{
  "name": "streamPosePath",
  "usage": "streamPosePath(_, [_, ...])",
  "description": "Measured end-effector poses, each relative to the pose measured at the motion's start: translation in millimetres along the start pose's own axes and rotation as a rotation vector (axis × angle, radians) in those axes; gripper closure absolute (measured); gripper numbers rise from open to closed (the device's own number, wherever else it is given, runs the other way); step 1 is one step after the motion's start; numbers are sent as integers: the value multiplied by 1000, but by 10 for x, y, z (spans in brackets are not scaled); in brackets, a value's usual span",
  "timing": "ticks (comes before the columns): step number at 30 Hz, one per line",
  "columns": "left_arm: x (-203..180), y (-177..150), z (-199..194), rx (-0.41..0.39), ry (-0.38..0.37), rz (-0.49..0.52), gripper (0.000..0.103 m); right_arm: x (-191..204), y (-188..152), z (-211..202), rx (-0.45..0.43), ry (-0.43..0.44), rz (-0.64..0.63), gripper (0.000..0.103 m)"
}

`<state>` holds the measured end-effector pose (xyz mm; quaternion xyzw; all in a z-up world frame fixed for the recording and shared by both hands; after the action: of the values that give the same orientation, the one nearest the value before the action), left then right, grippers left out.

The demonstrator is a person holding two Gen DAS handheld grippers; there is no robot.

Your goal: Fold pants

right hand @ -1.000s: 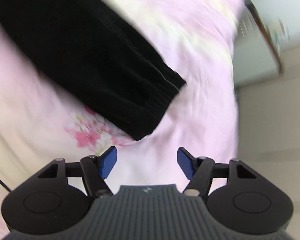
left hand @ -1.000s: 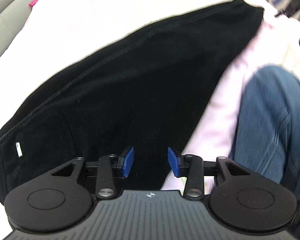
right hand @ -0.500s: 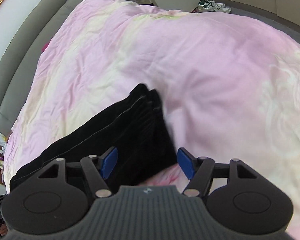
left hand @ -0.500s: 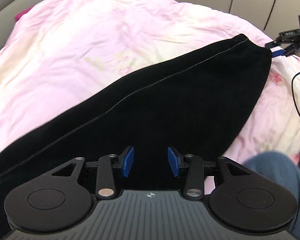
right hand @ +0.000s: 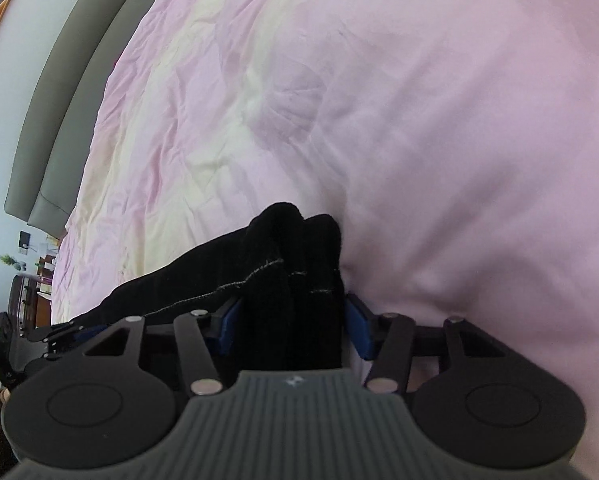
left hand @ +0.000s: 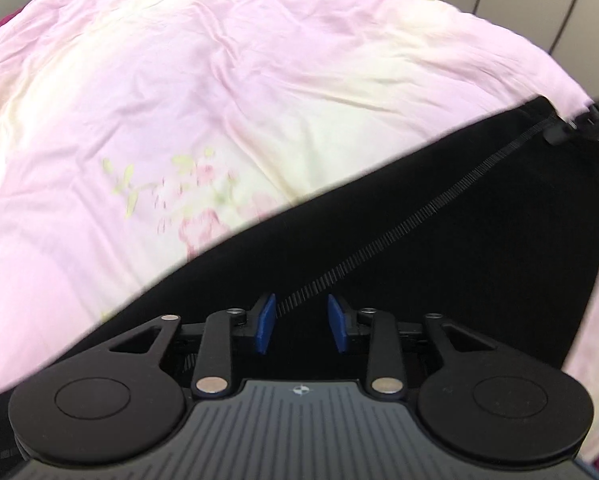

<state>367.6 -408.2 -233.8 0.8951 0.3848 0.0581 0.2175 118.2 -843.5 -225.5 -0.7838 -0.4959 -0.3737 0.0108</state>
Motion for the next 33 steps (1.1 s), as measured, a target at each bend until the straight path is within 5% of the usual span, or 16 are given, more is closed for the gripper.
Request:
streamPosePath(10, [-100, 356, 487, -20, 54, 4, 74, 214, 32, -198, -11, 69, -50, 79])
streamPosePath(16, [-136, 264, 106, -70, 29, 41, 75, 653, 216, -362, 38, 7, -93, 81])
streamPosePath(22, [-352, -304, -523, -21, -105, 255, 75, 1216, 256, -662, -2, 10, -149, 82])
streamPosePath(26, [-546, -798, -610, 46, -135, 362, 75, 1594, 258, -797, -39, -8, -178, 82])
streamPosePath(33, [-743, -1193, -304, 24, -79, 309, 85, 2081, 295, -895, -75, -39, -122, 82])
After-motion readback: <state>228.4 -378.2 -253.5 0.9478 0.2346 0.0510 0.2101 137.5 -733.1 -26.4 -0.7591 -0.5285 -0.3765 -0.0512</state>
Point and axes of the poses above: each gripper's, at about its wrist camera, not at the fingertips, and z roughly the way its jaws point, x to its left, y to its top, the point moved 2 cm from there along z, roughly the way its jaws point, and after that the axes turned 11 degrees about -z, right-handed, at the moved point
